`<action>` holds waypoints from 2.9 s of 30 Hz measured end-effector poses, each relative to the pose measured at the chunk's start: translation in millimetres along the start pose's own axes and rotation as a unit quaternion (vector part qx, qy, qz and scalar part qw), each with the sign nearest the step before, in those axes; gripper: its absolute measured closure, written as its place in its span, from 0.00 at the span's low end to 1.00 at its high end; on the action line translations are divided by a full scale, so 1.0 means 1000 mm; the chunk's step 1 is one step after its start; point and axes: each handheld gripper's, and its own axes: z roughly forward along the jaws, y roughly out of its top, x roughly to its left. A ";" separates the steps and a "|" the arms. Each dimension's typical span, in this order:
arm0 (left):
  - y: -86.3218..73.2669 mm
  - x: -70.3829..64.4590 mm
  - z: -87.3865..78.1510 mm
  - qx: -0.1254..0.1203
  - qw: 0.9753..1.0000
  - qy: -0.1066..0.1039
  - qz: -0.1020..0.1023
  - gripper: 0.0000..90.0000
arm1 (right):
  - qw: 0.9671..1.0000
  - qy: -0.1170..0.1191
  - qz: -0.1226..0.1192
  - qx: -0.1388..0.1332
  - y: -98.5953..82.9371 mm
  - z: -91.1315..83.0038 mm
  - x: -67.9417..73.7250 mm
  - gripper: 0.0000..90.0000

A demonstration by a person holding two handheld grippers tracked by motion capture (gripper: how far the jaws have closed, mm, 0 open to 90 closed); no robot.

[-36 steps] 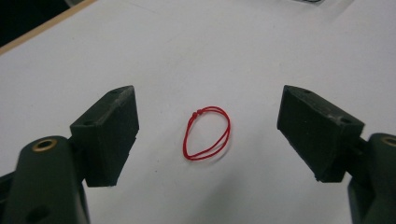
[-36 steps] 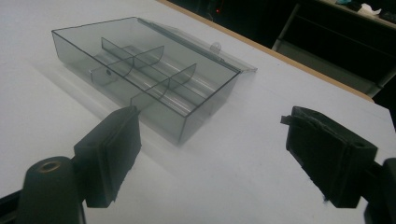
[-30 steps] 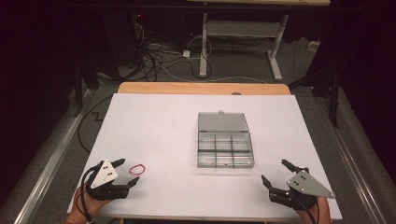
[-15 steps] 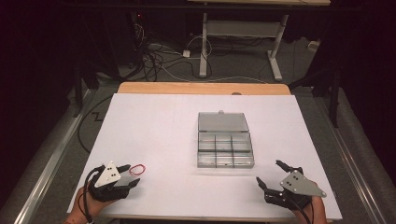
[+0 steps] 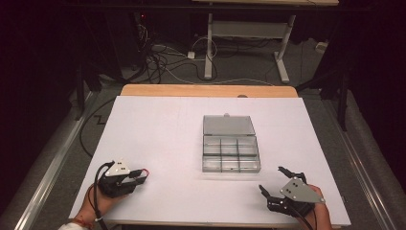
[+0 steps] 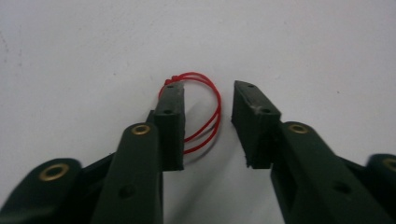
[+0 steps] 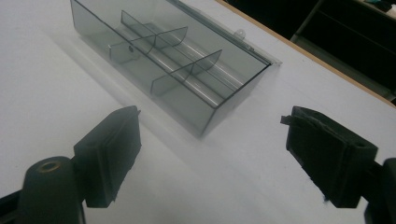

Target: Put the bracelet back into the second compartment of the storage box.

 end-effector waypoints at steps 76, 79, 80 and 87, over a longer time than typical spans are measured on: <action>0.163 -0.091 0.064 -0.086 0.980 -0.062 0.169 0.96 | 1.000 -0.028 0.000 -0.007 -0.009 0.000 -0.006 0.22; 0.172 -0.093 0.071 -0.082 0.979 -0.069 0.172 0.96 | 1.000 -0.026 0.001 -0.004 -0.010 0.001 -0.006 0.22; 0.174 -0.093 0.073 -0.080 0.979 -0.070 0.173 0.96 | 1.000 -0.025 0.002 -0.004 -0.010 0.001 -0.006 0.22; 0.192 -0.096 0.090 -0.073 0.979 -0.093 0.167 0.96 | 1.000 -0.022 -0.001 -0.003 -0.010 0.002 -0.005 0.22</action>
